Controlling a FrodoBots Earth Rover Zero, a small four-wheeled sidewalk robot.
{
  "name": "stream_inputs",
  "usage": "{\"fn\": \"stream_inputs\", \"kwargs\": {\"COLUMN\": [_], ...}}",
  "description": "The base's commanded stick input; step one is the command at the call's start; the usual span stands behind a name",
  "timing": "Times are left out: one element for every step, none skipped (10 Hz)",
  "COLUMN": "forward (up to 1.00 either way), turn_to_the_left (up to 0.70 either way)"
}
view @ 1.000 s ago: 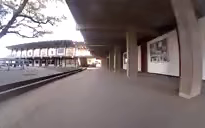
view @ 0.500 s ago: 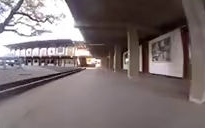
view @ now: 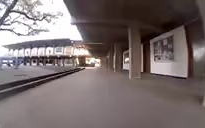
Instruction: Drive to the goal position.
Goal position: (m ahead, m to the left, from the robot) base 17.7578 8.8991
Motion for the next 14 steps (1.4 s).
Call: {"fn": "stream_inputs", "kwargs": {"forward": [0.70, 0.70, 0.70, 0.70, 0.70, 0.70, 0.70, 0.70, 0.70, 0.70, 0.70, 0.70, 0.70, 0.70], "turn_to_the_left": [0.00, 0.00, 0.00, 0.00, 0.00, 0.00, 0.00, 0.00, 0.00, 0.00, 0.00, 0.00, 0.00, 0.00]}}
